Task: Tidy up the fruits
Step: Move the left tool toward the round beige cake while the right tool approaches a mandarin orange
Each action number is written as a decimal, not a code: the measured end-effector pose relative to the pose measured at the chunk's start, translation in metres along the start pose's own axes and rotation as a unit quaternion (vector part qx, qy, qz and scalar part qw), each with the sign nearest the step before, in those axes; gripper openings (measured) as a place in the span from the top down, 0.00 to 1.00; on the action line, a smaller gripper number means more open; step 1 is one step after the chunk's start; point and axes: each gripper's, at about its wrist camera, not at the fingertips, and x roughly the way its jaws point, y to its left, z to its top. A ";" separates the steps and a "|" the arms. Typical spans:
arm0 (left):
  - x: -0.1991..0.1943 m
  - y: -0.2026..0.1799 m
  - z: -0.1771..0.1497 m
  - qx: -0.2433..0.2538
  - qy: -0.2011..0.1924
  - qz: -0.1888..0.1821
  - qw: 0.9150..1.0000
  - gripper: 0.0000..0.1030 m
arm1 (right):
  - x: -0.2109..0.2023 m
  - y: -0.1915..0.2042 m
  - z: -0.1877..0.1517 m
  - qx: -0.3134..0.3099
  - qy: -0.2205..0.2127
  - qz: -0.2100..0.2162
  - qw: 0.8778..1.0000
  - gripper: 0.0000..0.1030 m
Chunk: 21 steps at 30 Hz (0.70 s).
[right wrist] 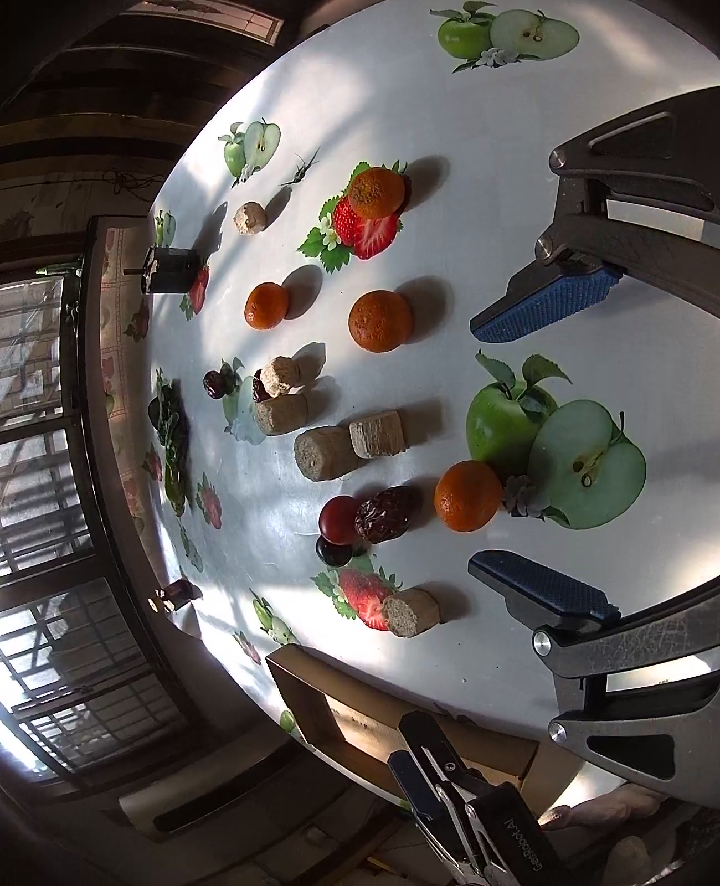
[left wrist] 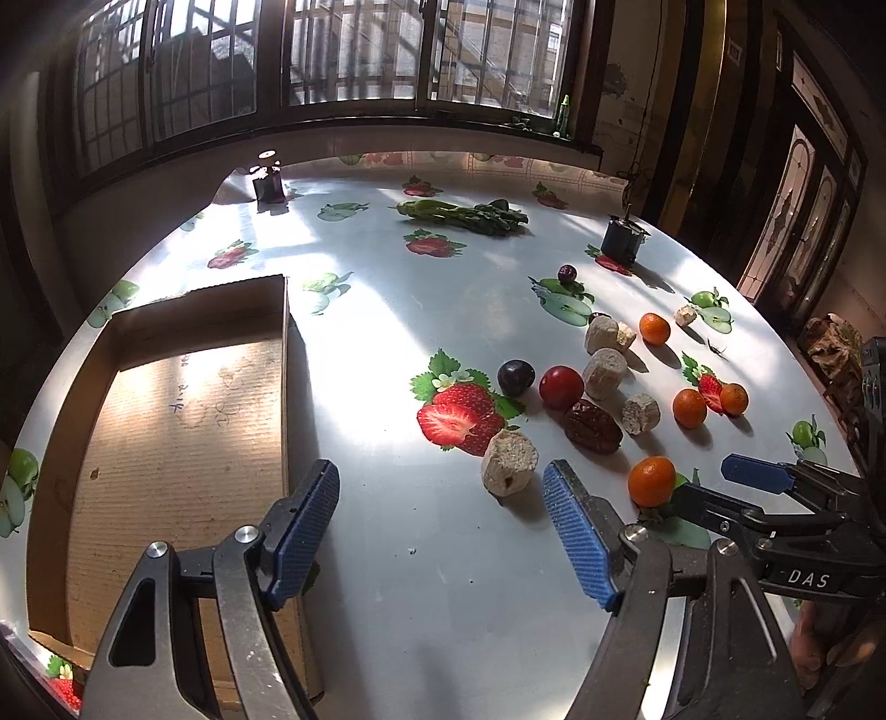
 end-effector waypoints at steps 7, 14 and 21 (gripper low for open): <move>0.008 -0.001 -0.001 0.003 0.011 0.007 1.000 0.26 | 0.000 0.002 0.001 -0.010 -0.004 -0.005 1.000 0.21; 0.029 -0.008 0.003 0.007 0.034 -0.004 0.999 0.26 | 0.006 0.000 0.002 -0.006 0.009 0.002 1.000 0.21; 0.053 -0.020 0.009 0.019 0.061 -0.026 0.998 0.32 | 0.016 0.020 0.002 -0.039 0.016 -0.001 0.999 0.28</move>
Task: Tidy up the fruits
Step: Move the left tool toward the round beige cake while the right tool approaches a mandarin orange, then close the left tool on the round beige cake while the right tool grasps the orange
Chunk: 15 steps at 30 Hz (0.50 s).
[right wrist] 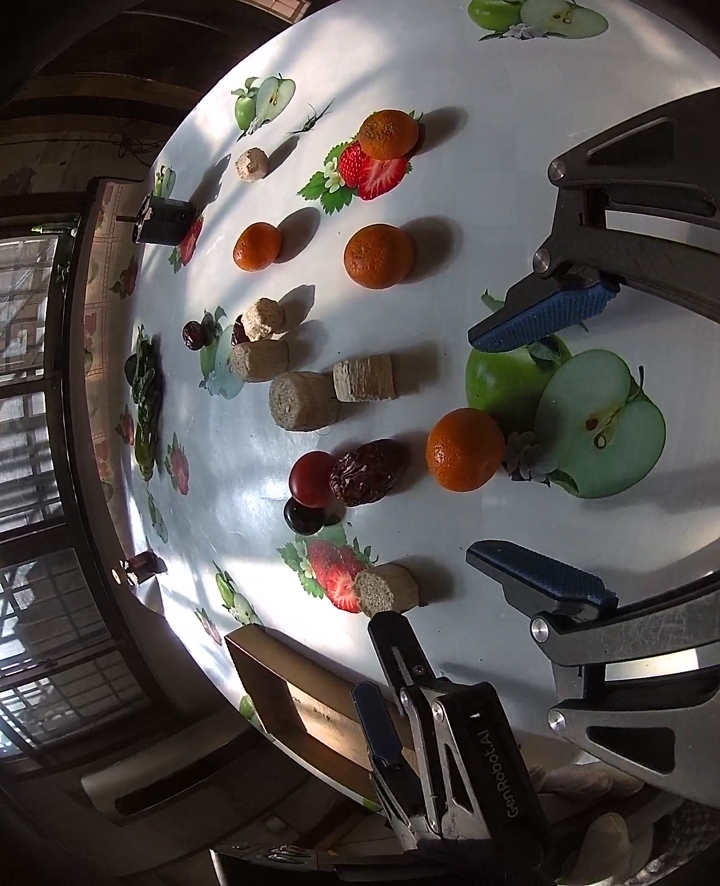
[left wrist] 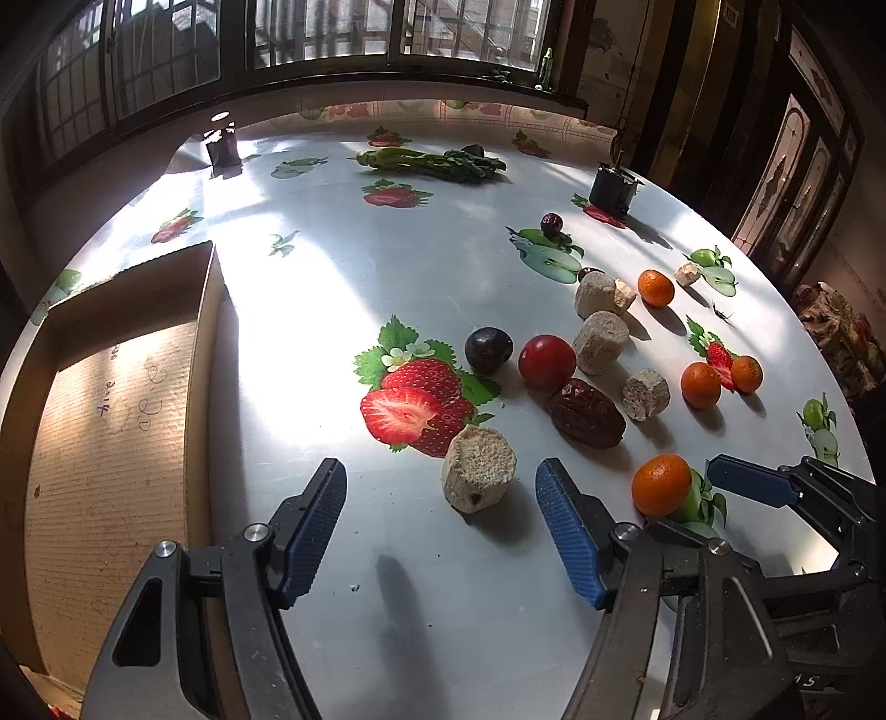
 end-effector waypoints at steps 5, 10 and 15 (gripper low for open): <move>0.012 -0.008 0.003 0.009 0.010 0.005 1.000 0.33 | 0.005 0.000 0.002 -0.001 0.005 0.000 1.000 0.28; 0.026 -0.011 0.006 0.010 0.028 -0.001 1.000 0.42 | 0.011 -0.002 0.003 0.000 0.010 -0.006 1.000 0.33; 0.031 -0.015 0.007 0.015 0.031 0.004 0.999 0.44 | 0.017 -0.004 0.004 0.003 0.015 -0.009 1.000 0.36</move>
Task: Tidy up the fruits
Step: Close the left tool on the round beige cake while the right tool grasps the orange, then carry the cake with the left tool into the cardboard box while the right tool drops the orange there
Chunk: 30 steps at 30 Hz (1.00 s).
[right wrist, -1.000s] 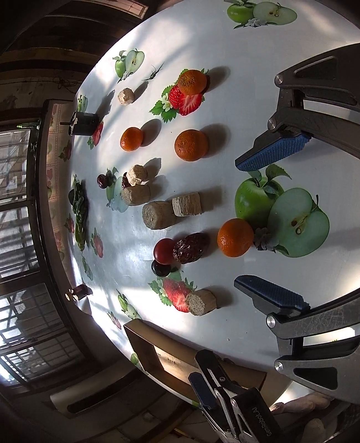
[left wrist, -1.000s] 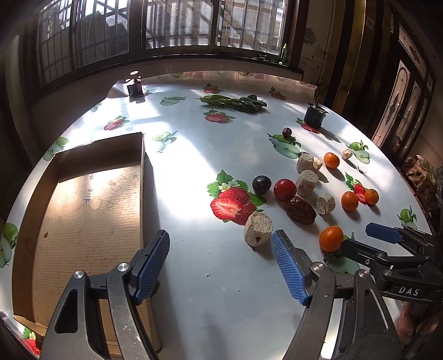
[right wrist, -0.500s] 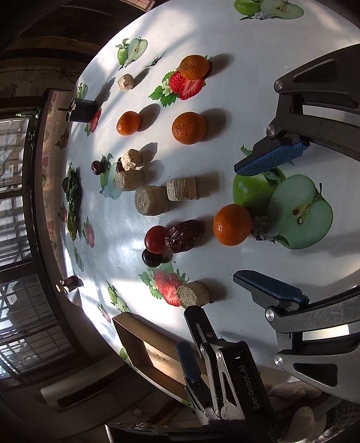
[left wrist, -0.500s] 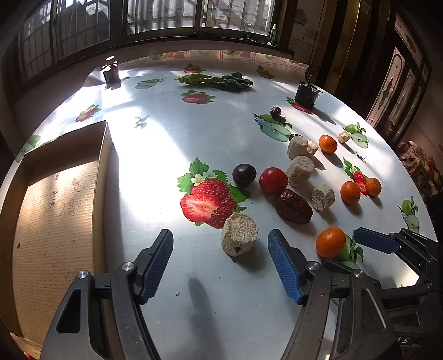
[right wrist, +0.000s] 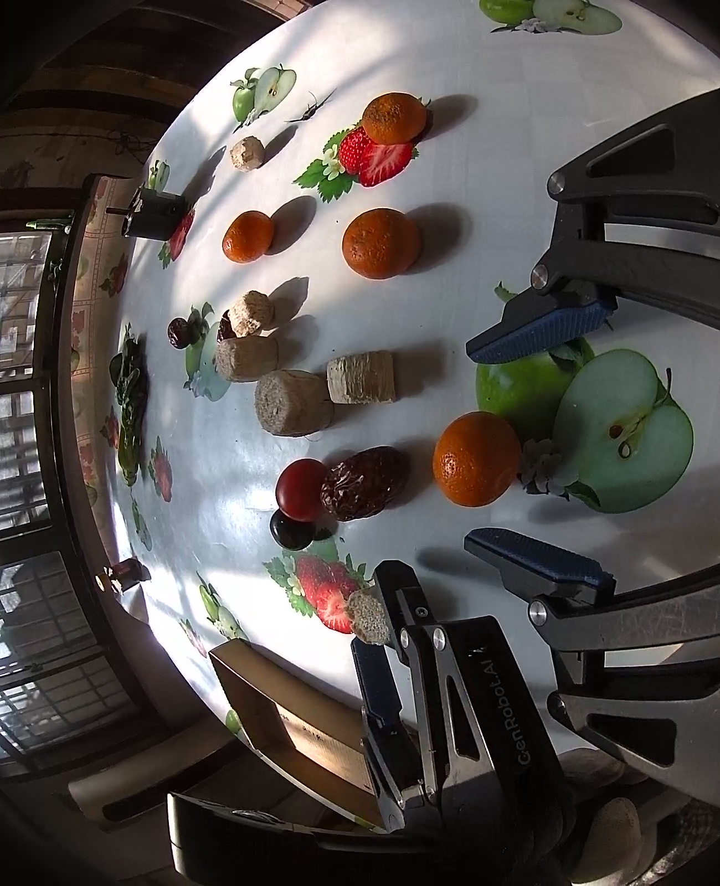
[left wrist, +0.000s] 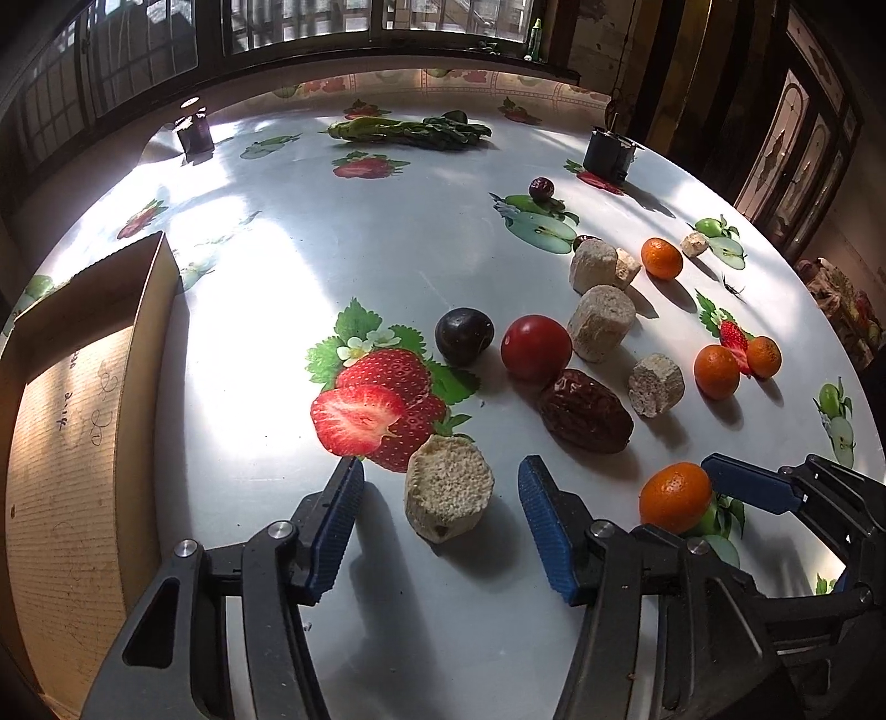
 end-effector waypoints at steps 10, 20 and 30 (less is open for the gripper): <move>0.002 -0.005 -0.001 0.012 -0.008 0.023 1.000 0.50 | 0.004 0.003 0.001 -0.008 -0.002 -0.013 1.000 0.36; -0.005 -0.003 -0.005 0.009 -0.025 0.016 1.000 0.73 | 0.003 0.005 0.001 -0.010 -0.013 -0.021 1.000 0.67; -0.067 0.037 -0.018 -0.040 -0.066 0.006 0.997 0.72 | -0.033 0.015 -0.001 0.000 -0.043 0.000 0.999 0.67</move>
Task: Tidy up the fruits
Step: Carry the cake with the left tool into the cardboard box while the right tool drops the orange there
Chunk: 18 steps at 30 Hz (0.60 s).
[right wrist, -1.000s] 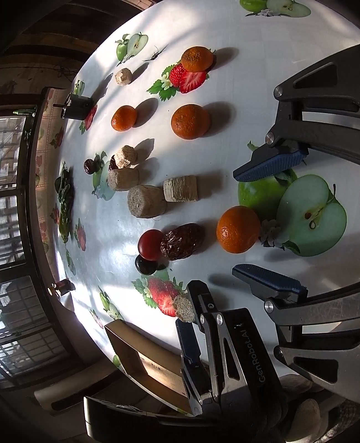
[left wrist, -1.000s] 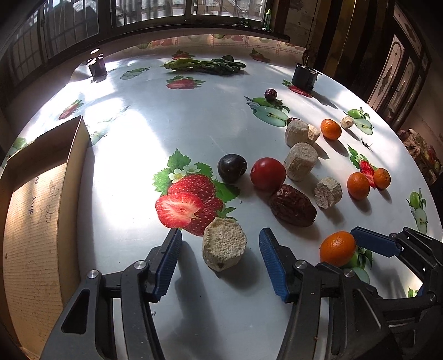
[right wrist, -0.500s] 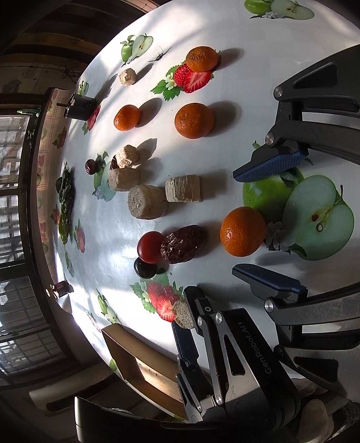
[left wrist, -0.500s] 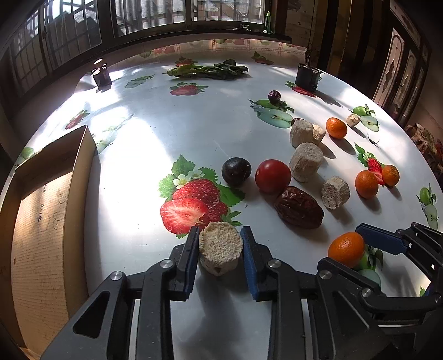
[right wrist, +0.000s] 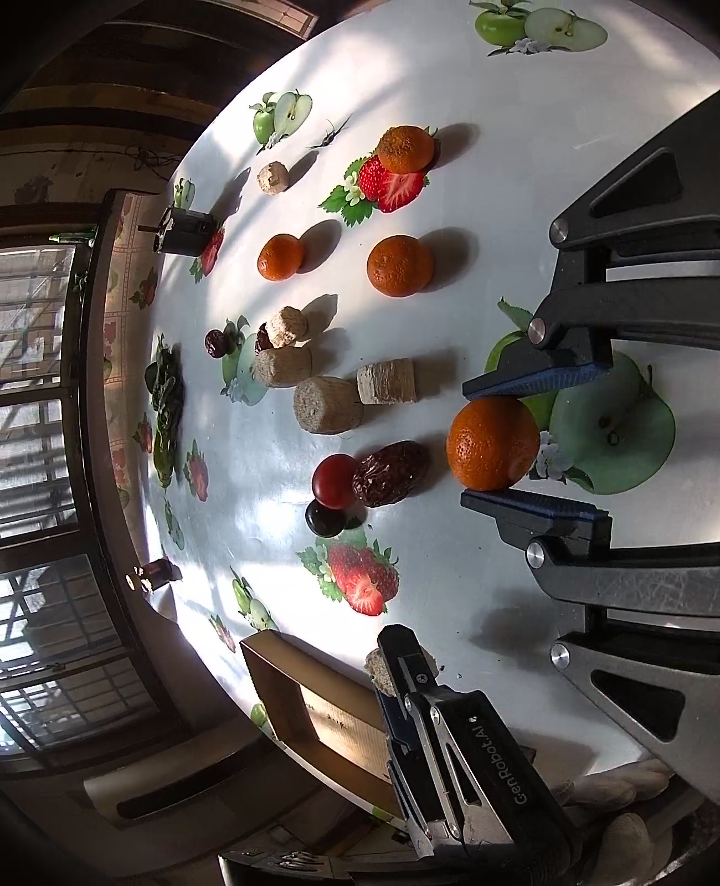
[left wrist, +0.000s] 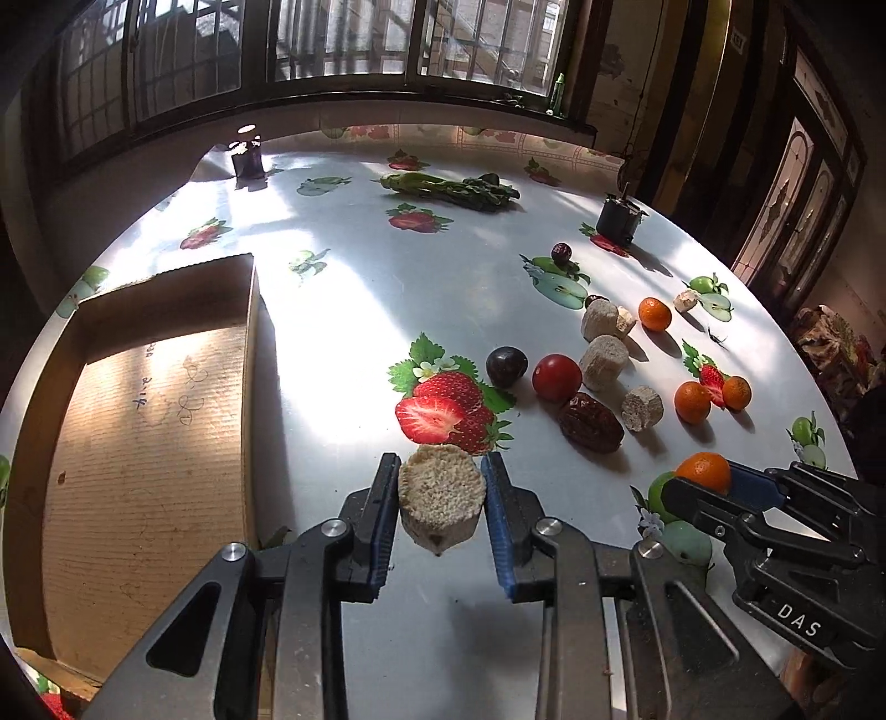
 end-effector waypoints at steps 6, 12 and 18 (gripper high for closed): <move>-0.047 0.061 -0.001 -0.044 -0.044 0.034 0.997 0.72 | -0.014 0.047 0.013 -0.036 -0.015 0.031 0.999 0.67; -0.064 0.131 -0.019 -0.080 -0.045 0.114 0.989 0.72 | -0.014 0.109 0.028 -0.075 -0.016 0.104 0.992 0.67; -0.050 0.187 -0.042 -0.136 -0.009 0.142 0.980 0.72 | 0.008 0.177 0.026 -0.136 0.002 0.148 0.980 0.67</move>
